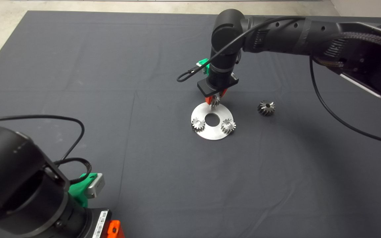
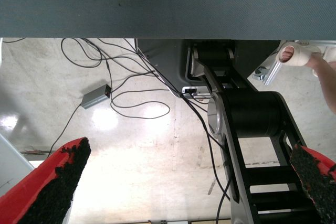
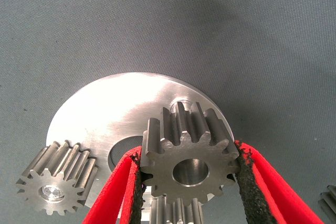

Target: Remove an incorrectly installed larger gear and replace it with the correct smaller gear

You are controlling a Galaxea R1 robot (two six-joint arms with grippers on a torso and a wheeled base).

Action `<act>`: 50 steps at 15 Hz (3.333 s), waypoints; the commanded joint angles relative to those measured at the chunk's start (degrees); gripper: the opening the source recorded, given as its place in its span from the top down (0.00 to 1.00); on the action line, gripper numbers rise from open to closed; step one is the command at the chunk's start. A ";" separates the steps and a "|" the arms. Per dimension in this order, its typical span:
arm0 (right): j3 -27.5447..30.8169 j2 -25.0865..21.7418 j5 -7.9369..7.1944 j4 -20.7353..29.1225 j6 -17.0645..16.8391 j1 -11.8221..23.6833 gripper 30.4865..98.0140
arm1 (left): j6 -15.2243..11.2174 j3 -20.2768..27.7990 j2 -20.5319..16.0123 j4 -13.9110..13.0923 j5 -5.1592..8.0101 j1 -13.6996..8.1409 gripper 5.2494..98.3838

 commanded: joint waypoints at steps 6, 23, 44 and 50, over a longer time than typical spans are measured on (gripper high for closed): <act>0.00 0.32 -7.54 -0.06 -0.48 1.43 0.85 | -0.34 0.77 0.02 -1.12 0.07 -0.28 0.00; 0.43 0.24 -7.54 -4.15 -0.39 0.46 0.85 | -0.33 0.77 0.02 -1.12 -0.02 -0.28 0.00; 0.43 0.41 -7.54 -5.07 -0.21 0.20 0.81 | -0.39 0.77 0.02 -1.12 -0.02 -0.28 0.00; 8.04 -6.19 -7.54 7.47 -0.48 7.89 0.67 | -0.33 0.77 0.02 -1.12 -0.02 -0.28 0.00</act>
